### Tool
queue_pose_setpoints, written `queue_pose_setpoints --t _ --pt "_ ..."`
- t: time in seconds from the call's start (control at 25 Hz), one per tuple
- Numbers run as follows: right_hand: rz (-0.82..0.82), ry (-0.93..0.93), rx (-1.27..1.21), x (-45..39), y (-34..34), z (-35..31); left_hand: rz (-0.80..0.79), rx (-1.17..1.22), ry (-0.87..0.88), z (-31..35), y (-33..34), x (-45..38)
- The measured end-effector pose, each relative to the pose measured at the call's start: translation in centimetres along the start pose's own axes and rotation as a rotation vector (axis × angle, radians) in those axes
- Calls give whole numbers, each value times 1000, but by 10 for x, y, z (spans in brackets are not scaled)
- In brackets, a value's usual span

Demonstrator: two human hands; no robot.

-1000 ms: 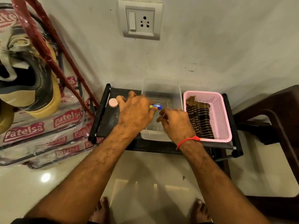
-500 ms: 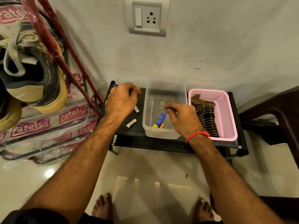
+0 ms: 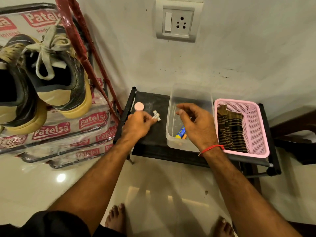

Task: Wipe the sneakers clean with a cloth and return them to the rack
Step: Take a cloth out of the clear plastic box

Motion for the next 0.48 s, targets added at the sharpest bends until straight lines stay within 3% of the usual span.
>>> queue_pose_setpoints --t 0.08,0.2,0.28,0.36,0.48 --pt "-30 104 -100 -2 2 6 -88 279 173 44 -21 16" --pt "-39 157 -245 -3 1 4 -193 219 424 98 -22 41" --pt "28 158 -285 -5 -7 6 -177 262 426 98 -19 35" --pt "94 181 -249 -6 -21 15 -131 400 313 74 -22 14" --pt "36 119 79 -10 -34 26 82 234 231 29 -22 -15"
Point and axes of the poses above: each hand's wrist, its own x-axis away from the middle knuckle, its own y-axis out of the palm, z = x × y, the point moved 8 cm from there along -x, towards the middle knuckle, and after that the axes turned 6 degrees about -y, right-handed, at the moved point
